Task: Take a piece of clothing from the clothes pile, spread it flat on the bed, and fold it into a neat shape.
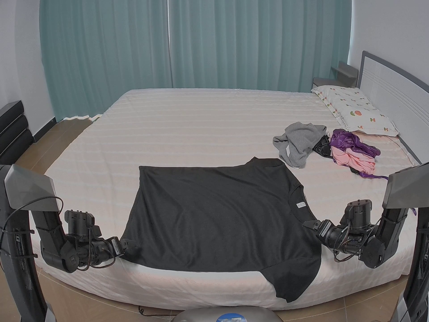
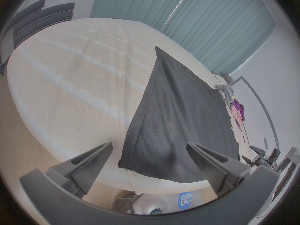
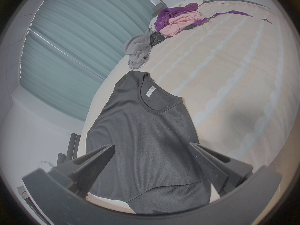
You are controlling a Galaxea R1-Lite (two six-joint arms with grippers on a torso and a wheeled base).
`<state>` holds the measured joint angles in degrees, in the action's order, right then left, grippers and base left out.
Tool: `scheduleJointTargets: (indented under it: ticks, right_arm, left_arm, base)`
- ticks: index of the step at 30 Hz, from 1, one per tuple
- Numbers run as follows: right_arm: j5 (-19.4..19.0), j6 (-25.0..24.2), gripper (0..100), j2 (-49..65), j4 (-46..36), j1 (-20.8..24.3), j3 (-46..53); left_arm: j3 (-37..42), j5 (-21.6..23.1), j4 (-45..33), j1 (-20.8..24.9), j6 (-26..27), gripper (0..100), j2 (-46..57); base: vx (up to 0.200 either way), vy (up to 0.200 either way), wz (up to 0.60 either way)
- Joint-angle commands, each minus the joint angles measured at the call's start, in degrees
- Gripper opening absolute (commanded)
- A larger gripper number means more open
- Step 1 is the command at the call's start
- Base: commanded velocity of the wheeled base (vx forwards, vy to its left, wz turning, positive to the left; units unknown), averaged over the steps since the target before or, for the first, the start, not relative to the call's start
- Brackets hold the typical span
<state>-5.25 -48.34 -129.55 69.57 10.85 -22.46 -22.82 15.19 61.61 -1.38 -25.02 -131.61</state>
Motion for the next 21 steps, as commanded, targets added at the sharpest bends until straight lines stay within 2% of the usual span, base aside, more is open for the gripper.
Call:
scheduleJointTargets:
  ticks: [1, 17, 18, 21]
  right_arm:
    - [-0.02, 0.08, 100, -0.35, 0.13, 0.05, 0.04]
    - [0.07, 0.17, 100, -0.35, 0.21, 0.05, 0.22]
    - [0.07, 0.17, 100, -0.35, 0.21, 0.05, 0.22]
    - [0.16, 0.17, 100, -0.35, 0.21, 0.05, 0.31]
  left_arm:
    - [0.58, -0.42, 0.18, 0.15, 0.76, 100, -0.84]
    - [-0.82, -1.13, -0.26, 2.34, 0.05, 100, -0.93]
    - [-0.82, -1.30, -0.35, 2.34, 0.05, 0, -0.93]
    - [-0.21, -2.18, -0.18, 2.17, 0.05, 0, -0.93]
  base:
    - [0.000, 0.000, 0.00]
    - [0.000, 0.000, 0.00]
    - [0.000, 0.000, 0.00]
    - [0.000, 0.000, 0.00]
